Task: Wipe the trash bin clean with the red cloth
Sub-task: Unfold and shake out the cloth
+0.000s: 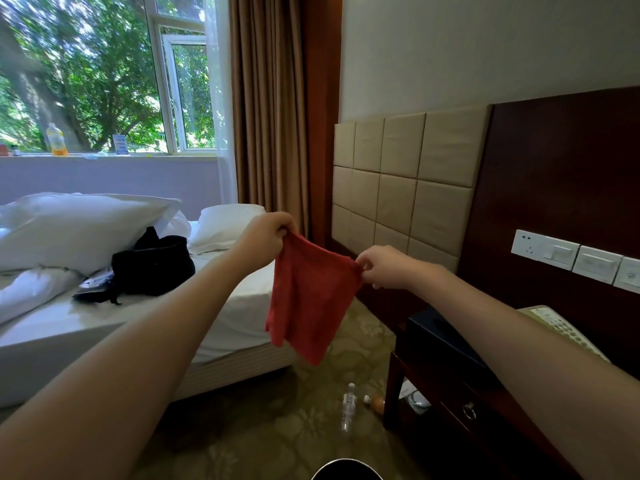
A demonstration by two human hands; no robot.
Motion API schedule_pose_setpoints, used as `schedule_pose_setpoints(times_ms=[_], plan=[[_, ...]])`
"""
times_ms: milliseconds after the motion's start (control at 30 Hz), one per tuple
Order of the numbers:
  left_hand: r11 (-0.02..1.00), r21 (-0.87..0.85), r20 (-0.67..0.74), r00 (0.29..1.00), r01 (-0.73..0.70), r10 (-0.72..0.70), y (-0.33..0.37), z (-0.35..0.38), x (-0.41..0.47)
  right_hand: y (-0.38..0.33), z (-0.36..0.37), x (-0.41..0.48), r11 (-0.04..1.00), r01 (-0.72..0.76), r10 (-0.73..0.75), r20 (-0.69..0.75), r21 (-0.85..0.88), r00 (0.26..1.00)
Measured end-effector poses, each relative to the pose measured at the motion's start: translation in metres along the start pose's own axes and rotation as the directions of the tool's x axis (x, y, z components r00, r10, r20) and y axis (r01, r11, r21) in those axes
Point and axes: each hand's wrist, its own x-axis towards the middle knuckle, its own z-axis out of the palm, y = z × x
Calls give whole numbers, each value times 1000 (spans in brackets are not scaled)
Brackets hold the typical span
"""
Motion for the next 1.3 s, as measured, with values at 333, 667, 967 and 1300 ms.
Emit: schedule_pose_setpoints(times_ms=[333, 667, 967, 1300], plan=[[926, -313, 132, 975, 212, -179, -11, -1, 3, 12, -33, -5, 953, -77, 125, -149, 293, 981], [165, -727, 520, 691, 667, -502, -1, 13, -3, -13, -39, -2, 599, -1, 215, -160, 801, 963], [290, -405, 890, 447, 867, -94, -13, 46, -26, 7, -24, 11, 516, -233, 452, -31, 824, 891], [530, -445, 666, 662, 722, -344, -11, 28, -7, 27, -11, 0, 688, -348, 147, 348, 636, 926]])
